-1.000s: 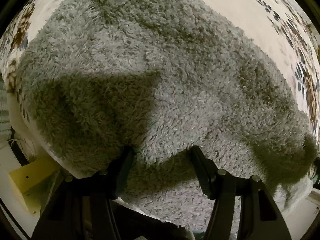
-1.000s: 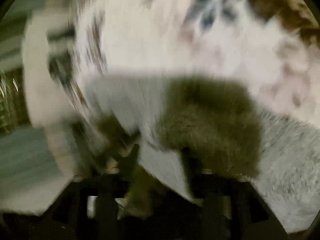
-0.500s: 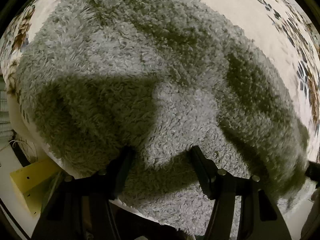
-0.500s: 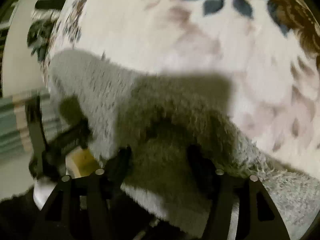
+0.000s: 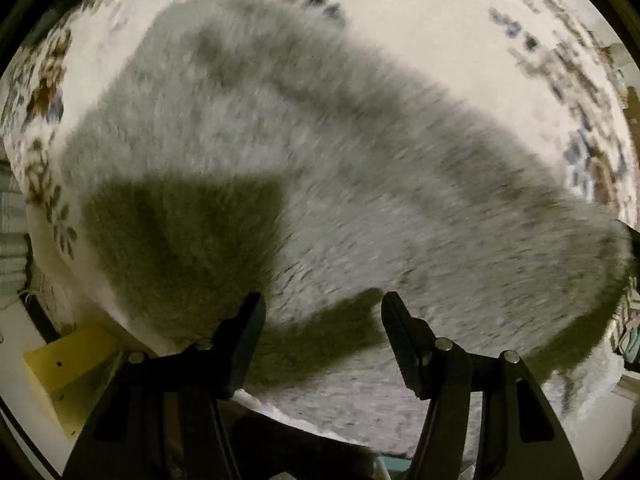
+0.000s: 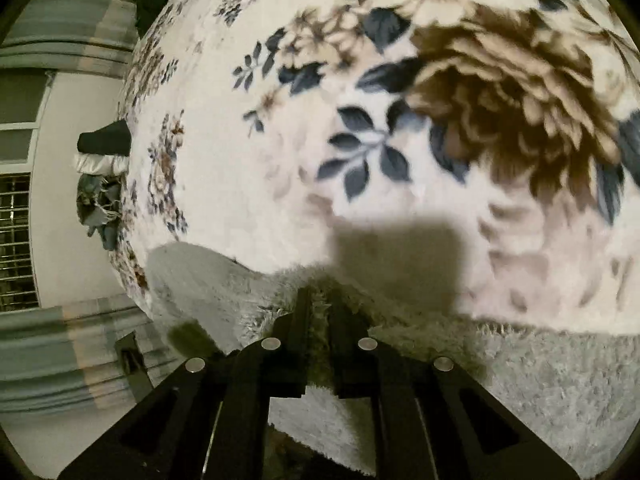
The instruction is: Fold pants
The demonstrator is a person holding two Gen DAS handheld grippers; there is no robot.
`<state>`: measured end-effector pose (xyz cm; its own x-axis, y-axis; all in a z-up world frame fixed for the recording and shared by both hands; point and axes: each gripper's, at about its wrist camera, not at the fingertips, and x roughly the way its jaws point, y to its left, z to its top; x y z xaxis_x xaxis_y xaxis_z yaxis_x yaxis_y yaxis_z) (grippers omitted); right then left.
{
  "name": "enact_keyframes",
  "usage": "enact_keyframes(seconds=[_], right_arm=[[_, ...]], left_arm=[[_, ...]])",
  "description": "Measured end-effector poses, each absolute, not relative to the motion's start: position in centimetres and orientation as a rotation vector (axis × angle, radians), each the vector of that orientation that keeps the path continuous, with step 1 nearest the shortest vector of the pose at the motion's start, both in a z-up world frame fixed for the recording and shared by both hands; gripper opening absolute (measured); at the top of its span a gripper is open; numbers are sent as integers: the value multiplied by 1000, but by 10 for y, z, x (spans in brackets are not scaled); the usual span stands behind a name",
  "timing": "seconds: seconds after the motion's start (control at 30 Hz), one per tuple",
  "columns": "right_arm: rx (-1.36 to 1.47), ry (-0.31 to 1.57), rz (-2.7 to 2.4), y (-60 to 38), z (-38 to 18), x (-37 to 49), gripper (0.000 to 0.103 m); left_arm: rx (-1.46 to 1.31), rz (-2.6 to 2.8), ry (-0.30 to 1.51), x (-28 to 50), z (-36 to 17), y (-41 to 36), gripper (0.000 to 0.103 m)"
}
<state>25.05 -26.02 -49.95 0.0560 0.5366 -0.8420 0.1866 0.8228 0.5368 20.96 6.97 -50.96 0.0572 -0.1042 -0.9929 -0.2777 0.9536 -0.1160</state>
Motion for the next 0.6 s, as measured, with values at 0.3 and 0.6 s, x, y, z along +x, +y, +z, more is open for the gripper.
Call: enact_keyframes(seconds=[0.3, 0.6], right_arm=[[590, 1561, 350, -254, -518, 281, 5], [315, 1890, 578, -204, -554, 197, 16]], left_arm=[[-242, -9, 1437, 256, -494, 8, 58], [-236, 17, 1489, 277, -524, 11, 58]])
